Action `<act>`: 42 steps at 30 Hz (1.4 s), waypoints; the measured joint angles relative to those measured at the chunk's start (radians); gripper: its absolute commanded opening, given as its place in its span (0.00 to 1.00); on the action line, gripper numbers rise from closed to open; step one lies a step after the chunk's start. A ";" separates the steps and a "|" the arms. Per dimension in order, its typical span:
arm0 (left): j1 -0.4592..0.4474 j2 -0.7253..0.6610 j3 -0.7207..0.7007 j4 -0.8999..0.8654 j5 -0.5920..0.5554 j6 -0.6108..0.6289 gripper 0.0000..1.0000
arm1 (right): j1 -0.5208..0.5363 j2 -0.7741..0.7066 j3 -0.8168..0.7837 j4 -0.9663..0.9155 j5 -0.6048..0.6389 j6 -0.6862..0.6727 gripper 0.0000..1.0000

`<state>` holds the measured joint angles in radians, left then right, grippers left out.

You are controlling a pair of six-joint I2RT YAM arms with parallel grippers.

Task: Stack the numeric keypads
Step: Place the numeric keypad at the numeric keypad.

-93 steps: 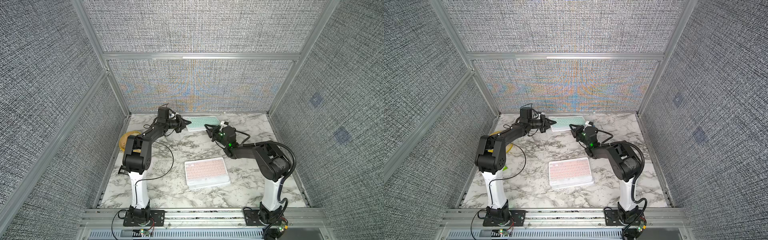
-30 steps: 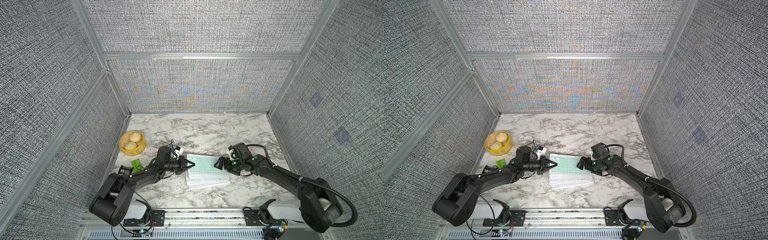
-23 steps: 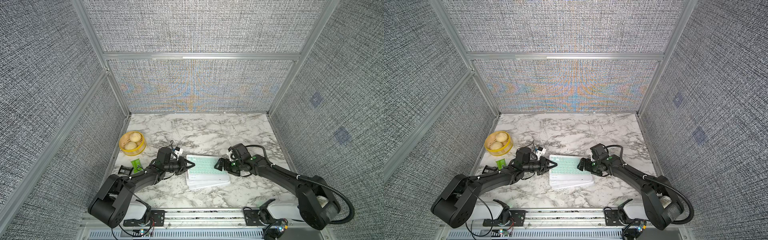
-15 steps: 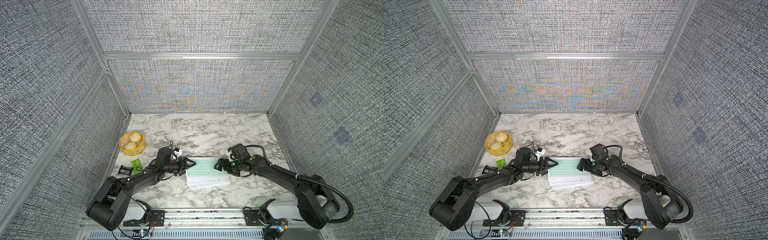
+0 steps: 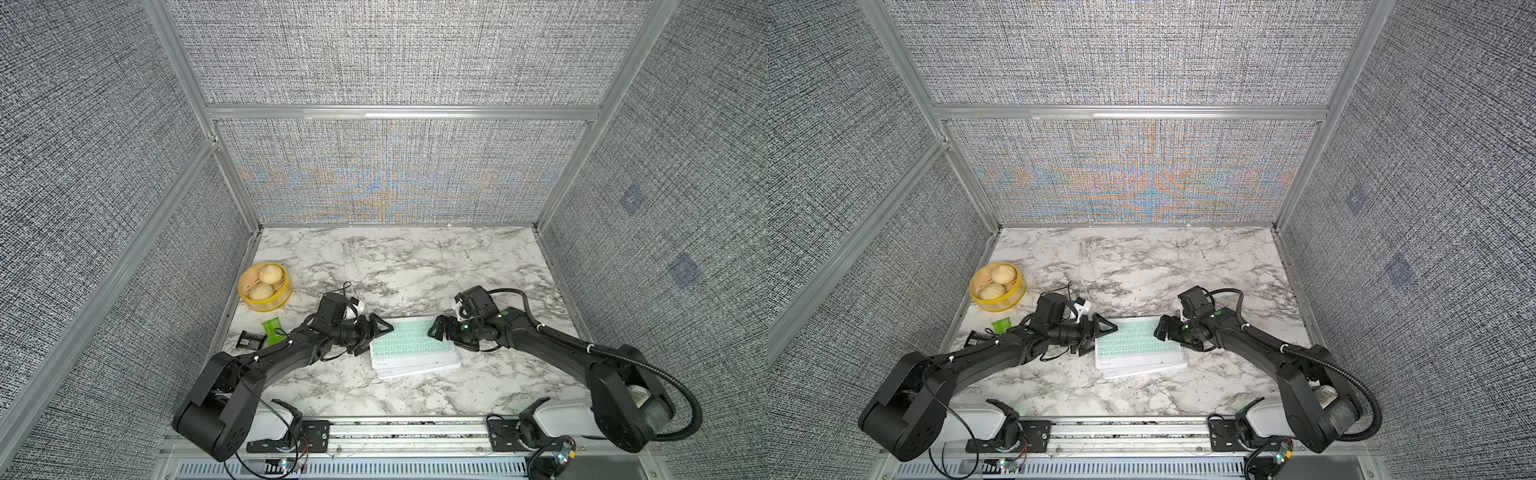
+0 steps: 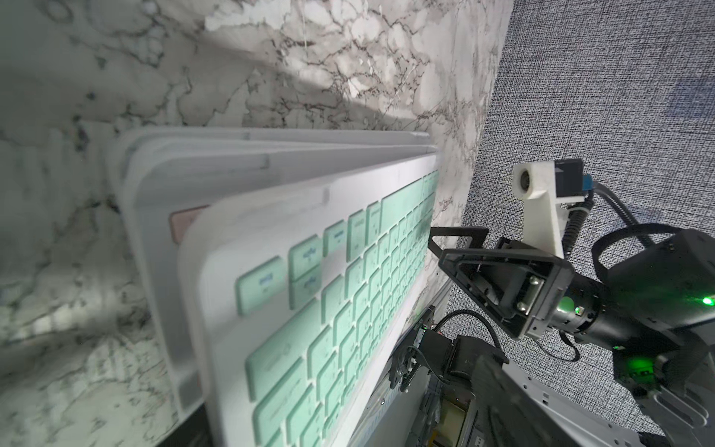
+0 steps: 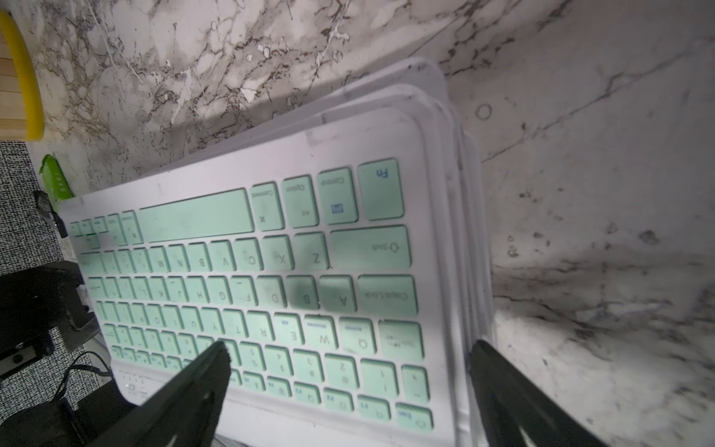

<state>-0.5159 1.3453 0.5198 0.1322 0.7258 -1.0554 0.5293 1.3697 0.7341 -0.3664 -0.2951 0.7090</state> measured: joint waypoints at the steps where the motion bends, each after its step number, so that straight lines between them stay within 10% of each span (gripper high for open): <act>1: -0.004 0.003 0.003 0.000 -0.003 0.000 0.90 | 0.000 0.001 0.002 -0.001 0.000 0.000 0.97; 42: -0.031 0.083 0.092 -0.080 -0.061 -0.018 0.96 | 0.001 0.085 0.113 -0.056 0.019 -0.067 0.96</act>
<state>-0.5465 1.4284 0.6113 0.0521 0.6651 -1.0733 0.5304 1.4544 0.8471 -0.4229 -0.2764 0.6418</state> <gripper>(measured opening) 0.955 0.962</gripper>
